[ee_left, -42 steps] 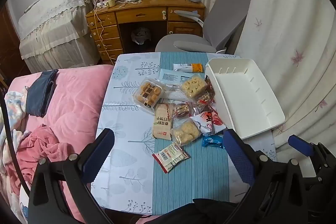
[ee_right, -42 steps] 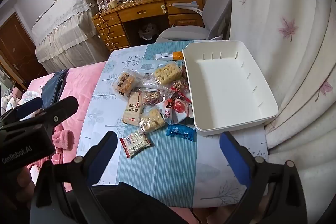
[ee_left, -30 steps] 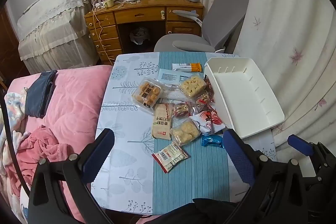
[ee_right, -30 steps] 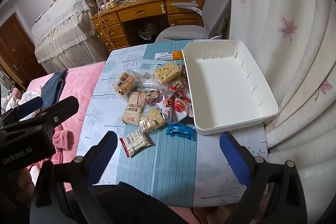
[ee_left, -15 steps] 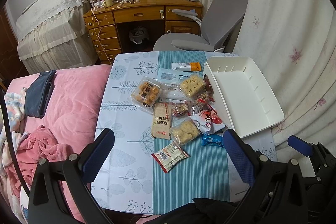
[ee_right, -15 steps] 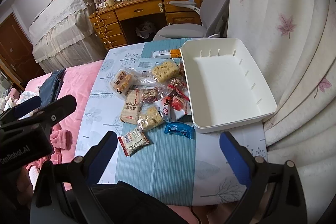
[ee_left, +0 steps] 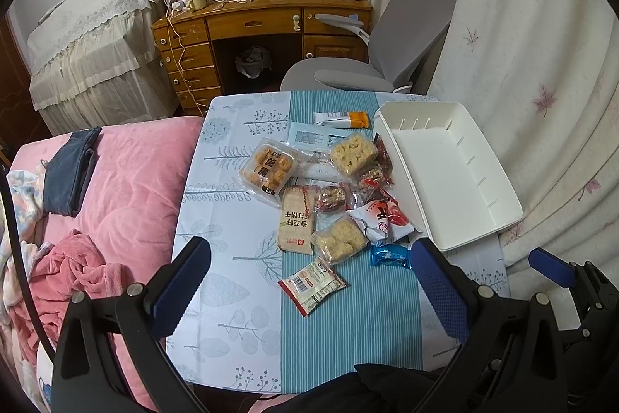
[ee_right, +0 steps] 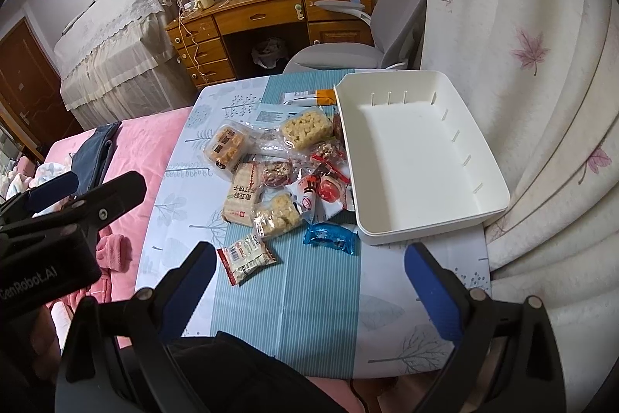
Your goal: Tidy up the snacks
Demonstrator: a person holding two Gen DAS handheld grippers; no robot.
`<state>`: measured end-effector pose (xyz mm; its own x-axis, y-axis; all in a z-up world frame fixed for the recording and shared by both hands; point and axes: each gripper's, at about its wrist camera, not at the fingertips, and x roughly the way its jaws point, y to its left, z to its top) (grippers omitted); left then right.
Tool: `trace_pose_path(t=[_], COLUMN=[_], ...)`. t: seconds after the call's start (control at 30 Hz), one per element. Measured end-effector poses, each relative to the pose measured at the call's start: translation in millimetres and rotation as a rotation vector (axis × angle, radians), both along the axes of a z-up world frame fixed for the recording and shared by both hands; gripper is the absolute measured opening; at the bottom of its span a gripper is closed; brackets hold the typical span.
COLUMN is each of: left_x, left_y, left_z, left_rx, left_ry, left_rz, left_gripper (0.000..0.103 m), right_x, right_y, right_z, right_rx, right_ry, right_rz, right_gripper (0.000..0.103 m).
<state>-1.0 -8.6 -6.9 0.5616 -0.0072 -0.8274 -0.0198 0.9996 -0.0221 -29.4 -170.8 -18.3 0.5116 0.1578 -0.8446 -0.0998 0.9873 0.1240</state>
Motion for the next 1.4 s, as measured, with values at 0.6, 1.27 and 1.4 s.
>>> trace_pose_path(t=[0.6,1.27,1.4], left_x=[-2.3,21.6,28.7], left_y=[0.3,38.1,42.7], left_z=[-11.6,-54.9,-71.8], left_rx=[-0.008,-0.014,-0.043], left_ry=[0.038,0.227,0.264], left_rz=[0.008,0.001,-0.058], left_gripper=[0.103,0.103,0.103], right_x=[-4.4,-5.3,-6.0], right_y=[8.1,2.4,1.4], right_z=[-2.6,-38.7,-53.2], right_rx=[-0.008,0.033,0.051], right_ry=[0.01,0.159,0.184], right_rz=[0.028,-0.098,-0.148], right_gripper=[0.098,0.098,0.098])
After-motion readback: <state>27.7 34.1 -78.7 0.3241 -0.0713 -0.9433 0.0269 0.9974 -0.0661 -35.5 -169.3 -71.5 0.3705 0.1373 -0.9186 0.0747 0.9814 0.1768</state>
